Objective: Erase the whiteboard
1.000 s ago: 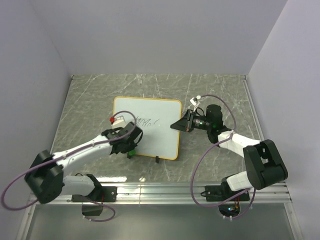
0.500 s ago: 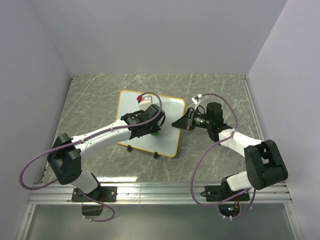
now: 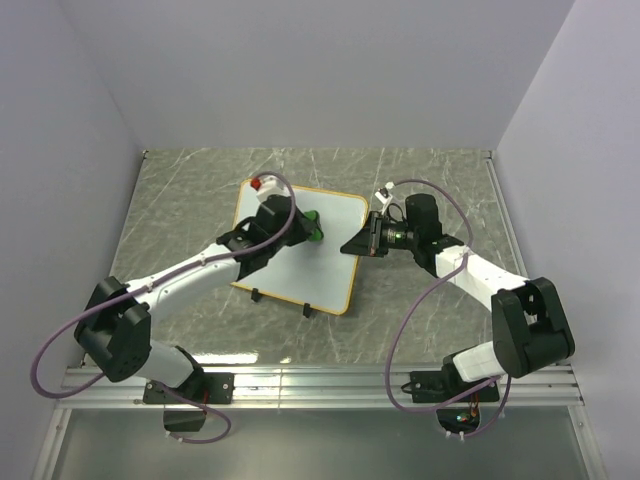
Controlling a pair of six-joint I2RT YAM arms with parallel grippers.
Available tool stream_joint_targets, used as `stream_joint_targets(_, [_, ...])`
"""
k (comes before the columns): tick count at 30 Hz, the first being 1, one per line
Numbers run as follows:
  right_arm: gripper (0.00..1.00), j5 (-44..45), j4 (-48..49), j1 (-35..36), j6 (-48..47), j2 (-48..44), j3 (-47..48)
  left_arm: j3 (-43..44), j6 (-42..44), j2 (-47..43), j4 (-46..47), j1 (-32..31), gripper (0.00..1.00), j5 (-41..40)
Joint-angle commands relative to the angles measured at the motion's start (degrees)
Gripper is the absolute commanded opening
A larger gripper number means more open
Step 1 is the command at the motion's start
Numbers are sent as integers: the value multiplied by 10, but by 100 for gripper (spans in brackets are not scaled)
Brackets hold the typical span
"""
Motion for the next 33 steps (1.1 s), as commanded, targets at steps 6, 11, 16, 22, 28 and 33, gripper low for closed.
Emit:
stream_joint_targets(6, [0, -8, -146, 19, -33, 10, 28, -128, 18, -22, 44, 121, 0, 7])
stream_joint_targets(11, [0, -5, -147, 19, -27, 18, 45, -185, 29, -44, 29, 167, 0, 6])
stream_joint_targets(16, [0, -1, -139, 20, -16, 29, 63, -226, 41, -58, 31, 188, 0, 30])
stream_joint_targets(22, [0, 4, -135, 25, -11, 33, 67, -192, 82, -42, 44, 188, 0, 114])
stream_joint_targets(28, [0, 11, -124, 30, -2, 37, 67, -94, 111, 12, 30, 127, 0, 217])
stream_joint_targets(33, [0, 16, -121, 31, 2, 47, 83, -62, 74, 4, 10, 0, 0, 206])
